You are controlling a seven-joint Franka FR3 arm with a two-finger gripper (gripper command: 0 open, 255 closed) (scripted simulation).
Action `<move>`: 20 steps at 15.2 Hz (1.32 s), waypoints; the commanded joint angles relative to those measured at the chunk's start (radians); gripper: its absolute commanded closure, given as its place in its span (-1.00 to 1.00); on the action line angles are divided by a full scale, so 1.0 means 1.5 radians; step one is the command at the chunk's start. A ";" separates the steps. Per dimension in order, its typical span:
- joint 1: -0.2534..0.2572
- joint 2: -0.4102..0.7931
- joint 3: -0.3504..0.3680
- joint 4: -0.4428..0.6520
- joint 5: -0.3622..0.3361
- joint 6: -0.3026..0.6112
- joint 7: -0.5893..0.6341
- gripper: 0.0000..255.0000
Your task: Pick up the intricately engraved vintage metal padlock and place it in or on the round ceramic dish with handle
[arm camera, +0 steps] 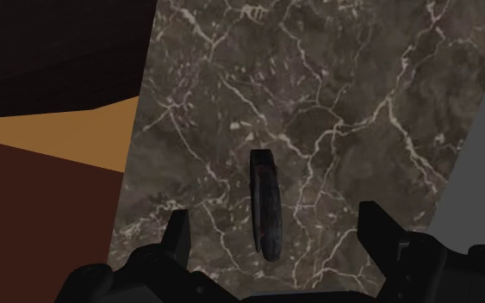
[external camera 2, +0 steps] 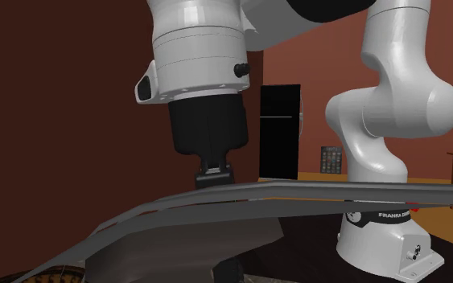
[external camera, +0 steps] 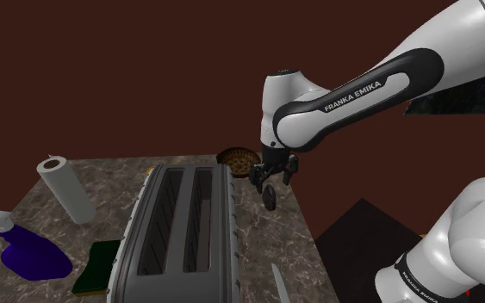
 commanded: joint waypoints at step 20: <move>0.000 -0.047 -0.005 0.033 0.005 -0.079 -0.003 1.00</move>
